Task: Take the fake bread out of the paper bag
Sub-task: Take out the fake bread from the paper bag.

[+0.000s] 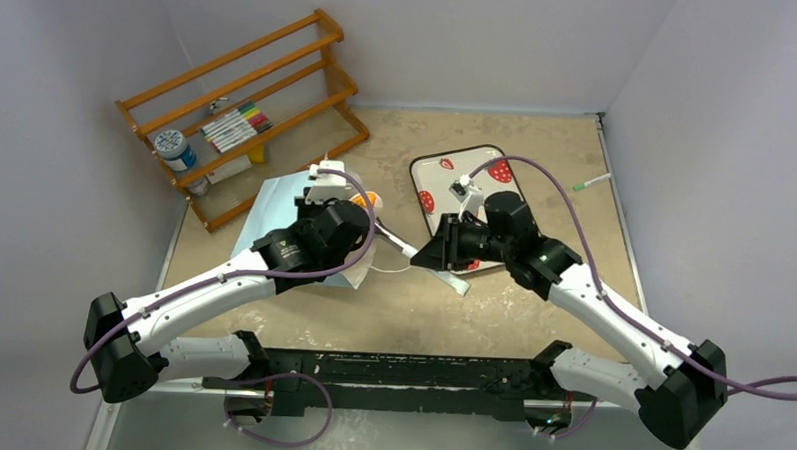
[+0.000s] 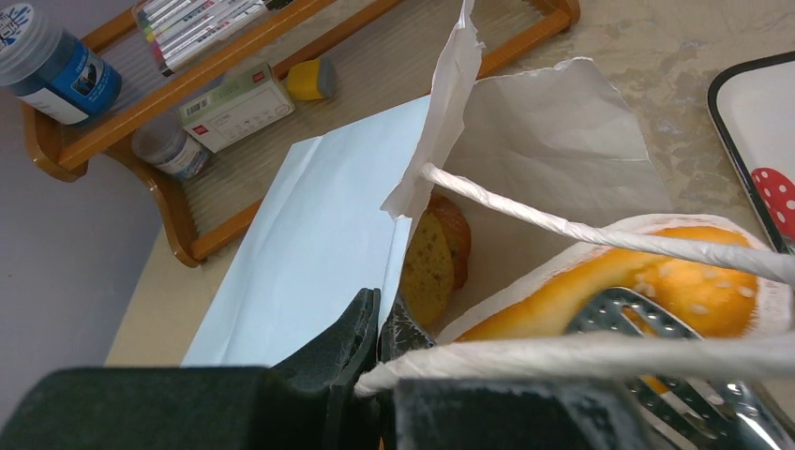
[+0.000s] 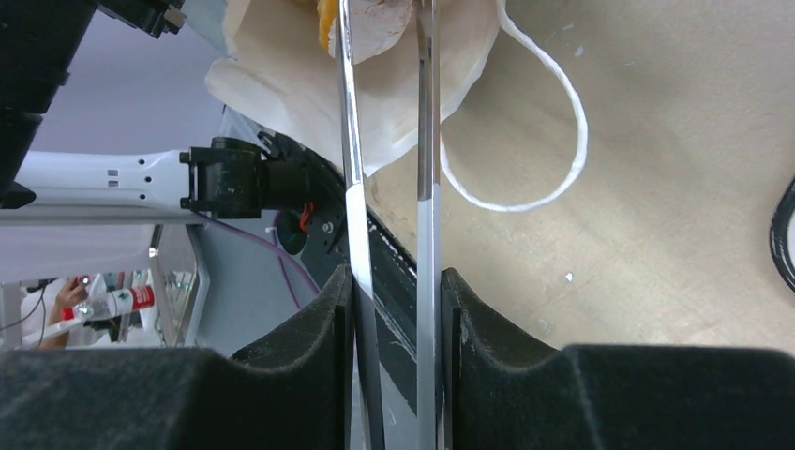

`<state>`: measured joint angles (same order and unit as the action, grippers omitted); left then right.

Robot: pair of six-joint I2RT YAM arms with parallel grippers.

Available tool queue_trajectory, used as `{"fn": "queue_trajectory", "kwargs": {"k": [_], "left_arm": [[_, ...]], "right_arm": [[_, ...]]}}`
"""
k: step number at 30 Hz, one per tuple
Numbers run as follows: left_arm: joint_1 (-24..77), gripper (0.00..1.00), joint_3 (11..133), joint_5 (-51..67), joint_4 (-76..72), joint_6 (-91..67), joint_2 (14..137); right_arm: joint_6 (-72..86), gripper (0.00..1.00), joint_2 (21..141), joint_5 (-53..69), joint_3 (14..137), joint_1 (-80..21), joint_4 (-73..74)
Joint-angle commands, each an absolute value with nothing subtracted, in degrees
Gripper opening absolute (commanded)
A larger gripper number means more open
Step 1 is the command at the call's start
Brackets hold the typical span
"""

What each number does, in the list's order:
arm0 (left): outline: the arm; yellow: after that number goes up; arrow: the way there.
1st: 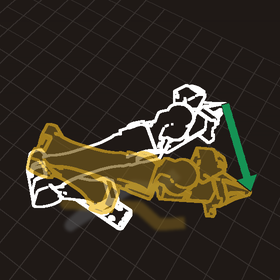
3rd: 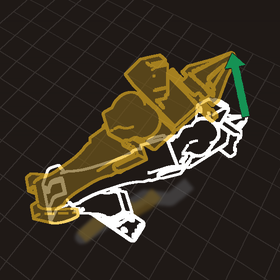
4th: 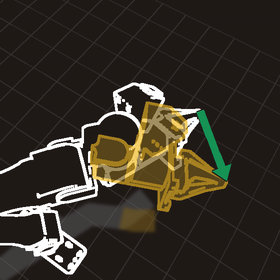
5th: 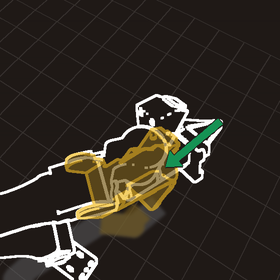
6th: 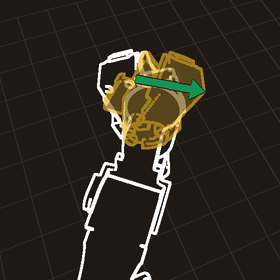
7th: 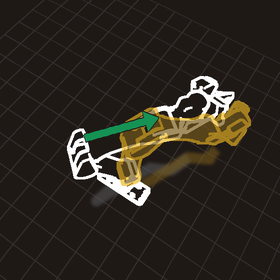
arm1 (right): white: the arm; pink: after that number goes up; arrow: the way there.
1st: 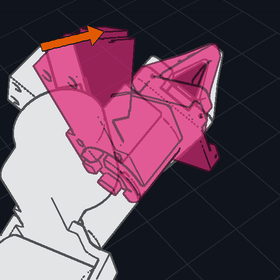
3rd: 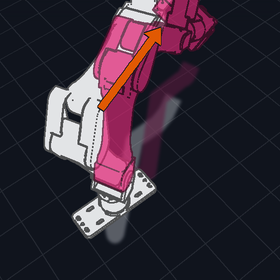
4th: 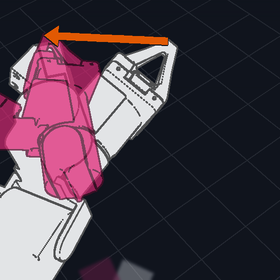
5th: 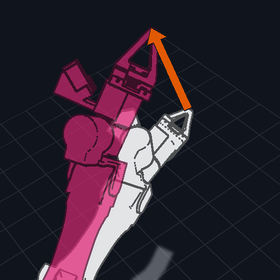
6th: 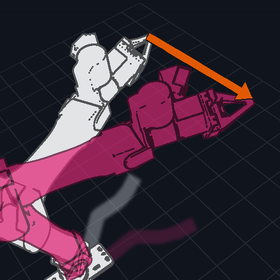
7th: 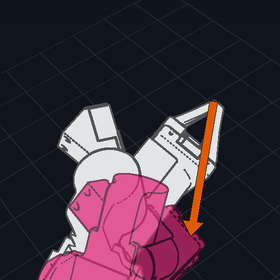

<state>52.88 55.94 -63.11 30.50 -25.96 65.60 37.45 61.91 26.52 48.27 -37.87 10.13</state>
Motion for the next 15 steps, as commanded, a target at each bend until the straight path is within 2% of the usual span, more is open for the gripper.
{"fn": "queue_trajectory", "kwargs": {"k": [1,15], "left_arm": [[51.6,0.00,56.2,-66.5,29.0,-28.7,63.6],[47.8,0.00,54.3,-65.0,31.0,-29.0,60.0]], "right_arm": [[38.1,0.07,57.1,22.9,48.8,-37.7,10.6],[41.1,0.06,51.1,13.5,54.9,-37.7,15.7]]}}
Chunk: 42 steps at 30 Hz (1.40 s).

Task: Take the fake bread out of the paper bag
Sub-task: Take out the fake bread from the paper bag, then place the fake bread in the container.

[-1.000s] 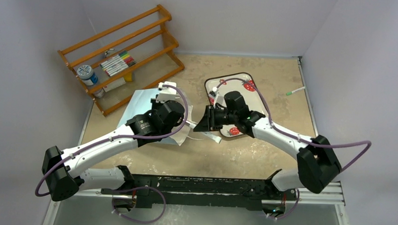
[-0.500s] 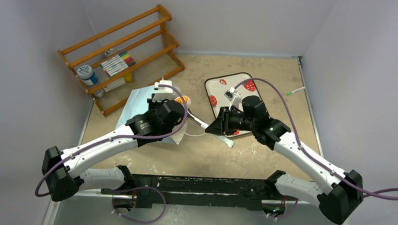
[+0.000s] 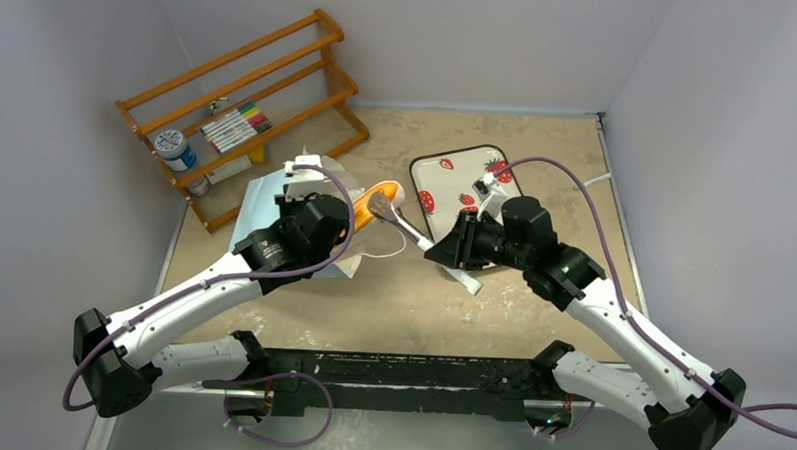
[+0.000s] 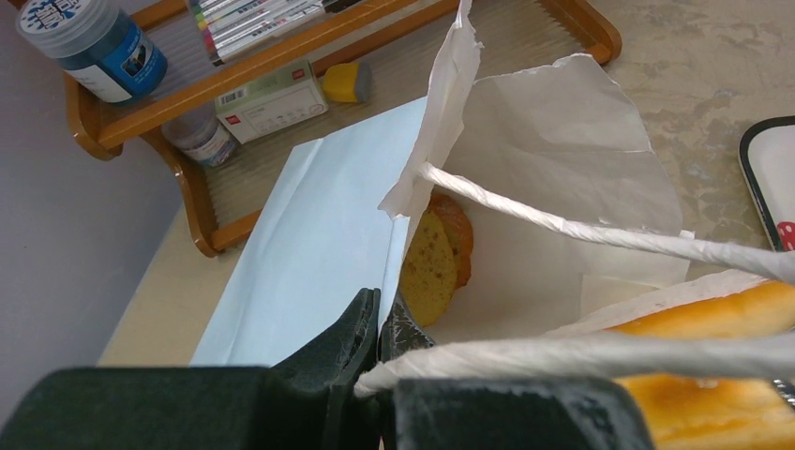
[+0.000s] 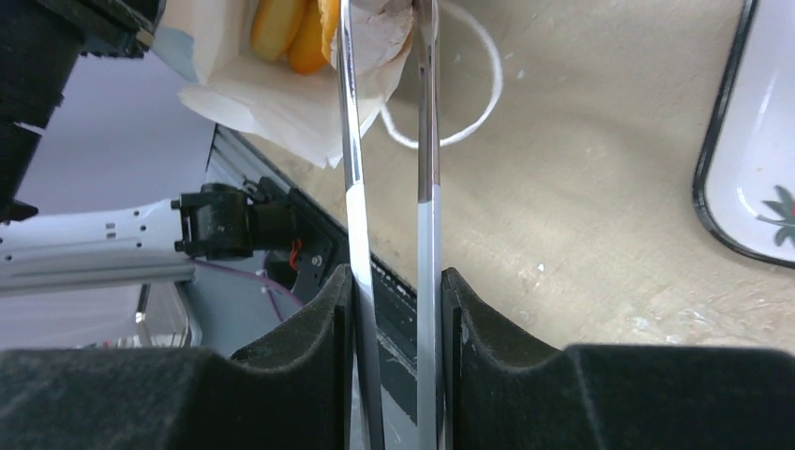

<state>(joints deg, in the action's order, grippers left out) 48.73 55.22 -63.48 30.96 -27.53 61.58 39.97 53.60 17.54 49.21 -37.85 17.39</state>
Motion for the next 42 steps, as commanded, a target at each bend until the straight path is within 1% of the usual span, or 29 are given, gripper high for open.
{"fn": "queue_trajectory", "kwargs": {"k": [1,10,17,23,27,29,33,42], "left_arm": [[47.7,0.00,54.1,-65.0,31.2,-29.0,59.8],[47.3,0.00,50.7,-64.8,30.9,-28.8,58.3],[46.8,0.00,49.8,-64.2,29.9,-26.7,57.2],[46.7,0.00,49.9,-63.2,29.2,-25.2,56.1],[46.7,0.00,49.9,-62.0,28.9,-24.7,55.3],[46.8,0.00,50.2,-61.4,28.8,-24.2,55.0],[46.7,0.00,51.2,-58.9,28.6,-22.8,54.5],[46.8,0.00,52.5,-54.4,28.8,-19.9,52.9]], "right_arm": [[41.2,0.06,50.9,12.5,56.6,-37.8,16.2],[41.6,0.06,50.3,2.9,64.5,-37.7,19.6],[41.1,0.06,50.7,-5.3,68.4,-37.7,22.6],[39.9,0.07,53.7,-12.5,69.8,-37.7,23.8],[38.2,0.07,57.2,-14.5,69.7,-36.6,23.1],[37.1,0.07,58.7,-13.2,68.6,-34.4,21.6],[34.8,0.07,61.2,-4.8,64.8,-25.1,16.9],[29.5,0.07,68.2,11.0,60.8,-11.5,11.5]]}}
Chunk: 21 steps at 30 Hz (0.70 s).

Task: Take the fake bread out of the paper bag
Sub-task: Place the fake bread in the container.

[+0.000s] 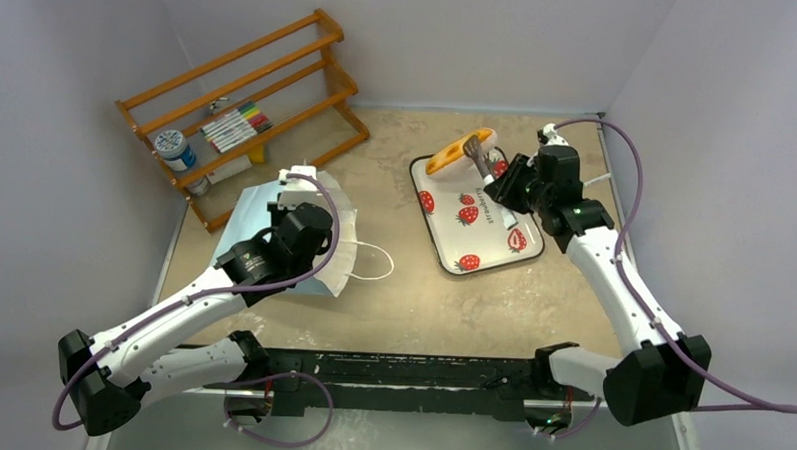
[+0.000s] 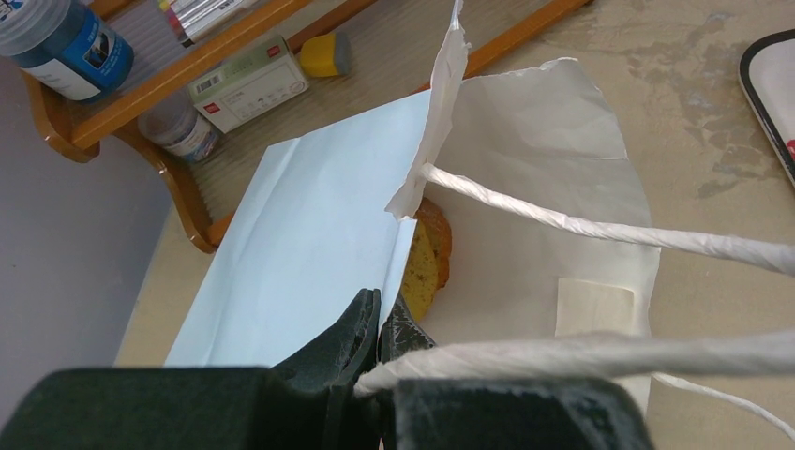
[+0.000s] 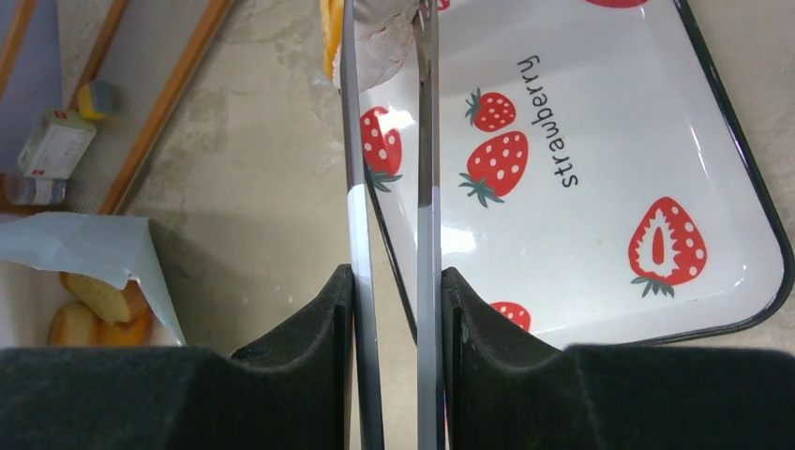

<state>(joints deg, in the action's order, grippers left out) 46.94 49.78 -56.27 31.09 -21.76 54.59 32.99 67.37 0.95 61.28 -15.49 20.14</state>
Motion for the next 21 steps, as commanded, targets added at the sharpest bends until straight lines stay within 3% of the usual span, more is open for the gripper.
{"fn": "queue_trajectory", "kwargs": {"k": [1,15,17,21], "left_arm": [[46.8,0.00,52.6,-54.3,29.0,-19.8,52.8],[46.8,0.00,53.4,-51.6,28.1,-18.9,54.2],[46.8,0.00,53.5,-51.5,28.2,-18.7,54.3],[46.8,0.00,53.5,-51.4,28.5,-18.5,54.2]], "right_arm": [[29.1,0.07,68.9,13.0,60.4,-10.2,10.3],[29.5,0.10,82.0,28.3,57.1,0.1,-0.8],[29.5,0.14,83.6,28.6,56.7,0.6,-1.1],[29.9,0.34,85.6,28.4,55.9,1.0,-1.7]]}}
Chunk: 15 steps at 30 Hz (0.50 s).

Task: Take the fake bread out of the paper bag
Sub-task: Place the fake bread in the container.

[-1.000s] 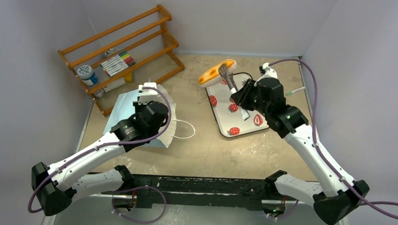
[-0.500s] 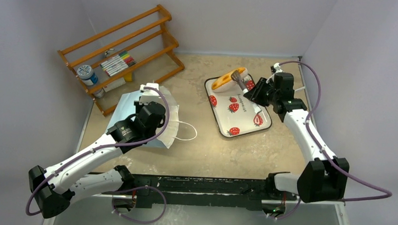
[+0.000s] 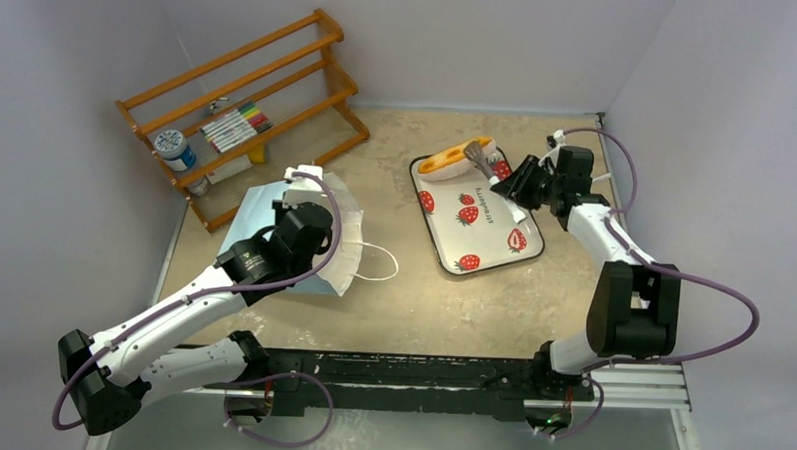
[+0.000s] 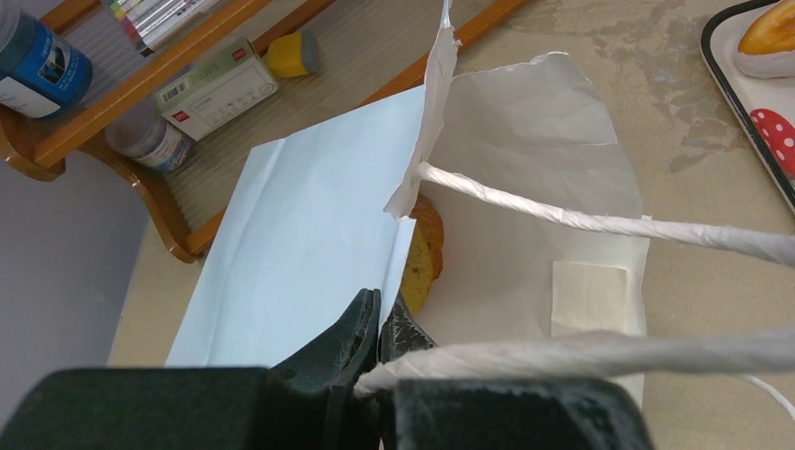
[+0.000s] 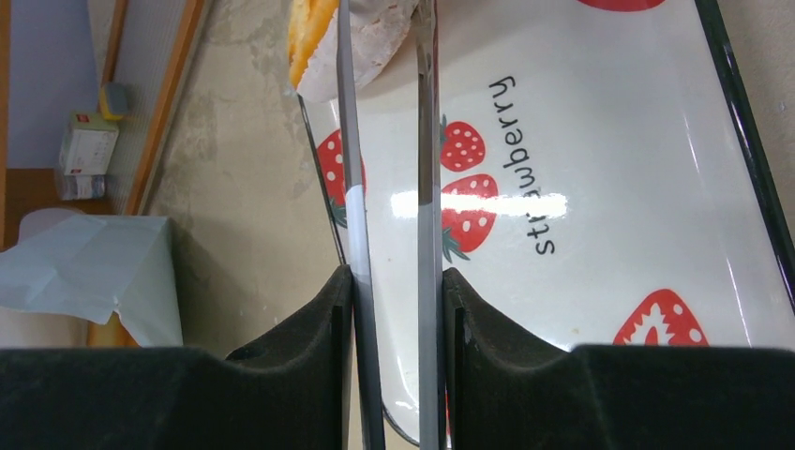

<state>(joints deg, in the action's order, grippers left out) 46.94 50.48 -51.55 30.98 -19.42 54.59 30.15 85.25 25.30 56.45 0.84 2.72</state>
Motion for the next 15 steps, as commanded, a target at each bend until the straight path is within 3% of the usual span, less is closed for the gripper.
{"fn": "queue_trajectory", "kwargs": {"k": [1,7,15], "left_arm": [[46.8,0.00,53.6,-51.5,28.5,-18.5,54.3],[46.8,0.00,53.6,-51.5,28.6,-18.6,54.1],[46.8,0.00,53.6,-51.5,28.7,-19.1,53.9]], "right_arm": [[30.0,0.37,85.9,28.2,55.9,1.1,-1.7],[30.9,0.50,86.2,27.6,54.2,1.5,-2.2],[31.9,0.52,84.1,26.3,52.7,2.1,-1.1]]}}
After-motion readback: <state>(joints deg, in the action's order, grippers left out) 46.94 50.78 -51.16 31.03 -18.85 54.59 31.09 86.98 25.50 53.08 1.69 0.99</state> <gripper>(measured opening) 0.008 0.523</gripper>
